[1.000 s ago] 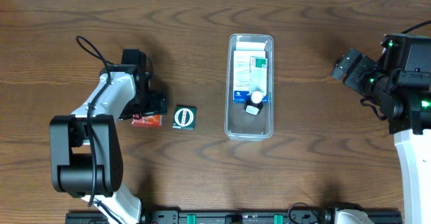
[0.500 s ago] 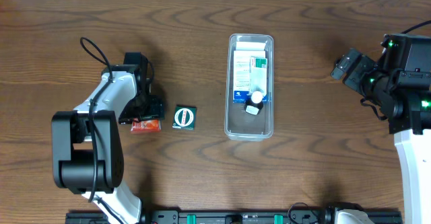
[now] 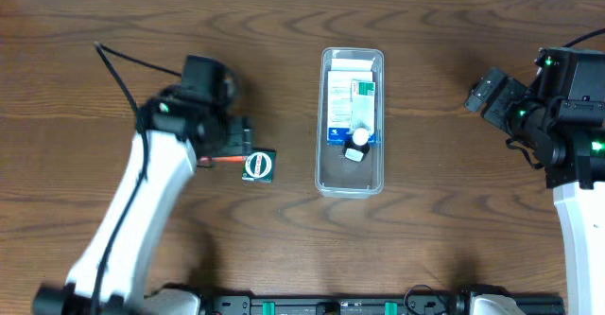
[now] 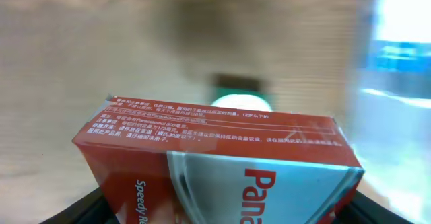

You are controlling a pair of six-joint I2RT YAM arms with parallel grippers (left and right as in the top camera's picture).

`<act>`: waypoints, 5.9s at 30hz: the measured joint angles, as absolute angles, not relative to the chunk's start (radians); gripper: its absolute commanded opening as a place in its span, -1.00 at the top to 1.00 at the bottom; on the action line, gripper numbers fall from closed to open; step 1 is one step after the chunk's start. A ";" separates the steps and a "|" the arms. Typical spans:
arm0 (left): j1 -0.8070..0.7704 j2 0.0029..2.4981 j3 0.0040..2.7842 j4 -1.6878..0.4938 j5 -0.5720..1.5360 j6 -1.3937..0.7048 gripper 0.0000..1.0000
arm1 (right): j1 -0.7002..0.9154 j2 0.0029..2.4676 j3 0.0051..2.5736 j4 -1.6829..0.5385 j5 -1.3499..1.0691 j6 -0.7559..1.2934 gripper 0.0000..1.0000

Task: Pack container
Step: 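Grasp the red-and-white medicine box with left gripper, then carry the red box into the container and release it, then move left gripper to the green ointment box and grasp it, then lift the green box with left gripper and carry it over the container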

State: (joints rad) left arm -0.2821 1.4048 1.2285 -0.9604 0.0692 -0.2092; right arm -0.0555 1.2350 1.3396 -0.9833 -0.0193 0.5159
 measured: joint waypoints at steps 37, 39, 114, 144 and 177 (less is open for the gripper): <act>-0.895 1.645 1.231 -0.633 -0.067 -0.651 -0.51 | -0.056 1.235 1.340 -0.983 -0.019 0.516 -0.99; -0.895 1.645 1.231 -0.639 -0.067 -0.656 -0.62 | -0.056 1.235 1.340 -0.983 -0.019 0.516 -0.98; -0.302 1.867 1.205 -0.835 0.136 -0.074 -0.97 | -0.056 1.235 1.340 -0.983 -0.019 0.516 -0.98; -0.302 1.934 1.205 -0.830 0.136 -0.082 -0.36 | -0.056 1.235 1.340 -0.983 -0.019 0.516 -0.99; -0.831 1.537 1.401 -0.873 0.056 -0.515 -0.35 | -0.056 1.235 1.340 -0.983 -0.019 0.516 -0.98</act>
State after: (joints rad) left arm -0.8307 1.5372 1.4014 -0.8734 0.0563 -0.5148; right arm -0.0555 1.2350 1.3396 -0.9833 -0.0193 0.5159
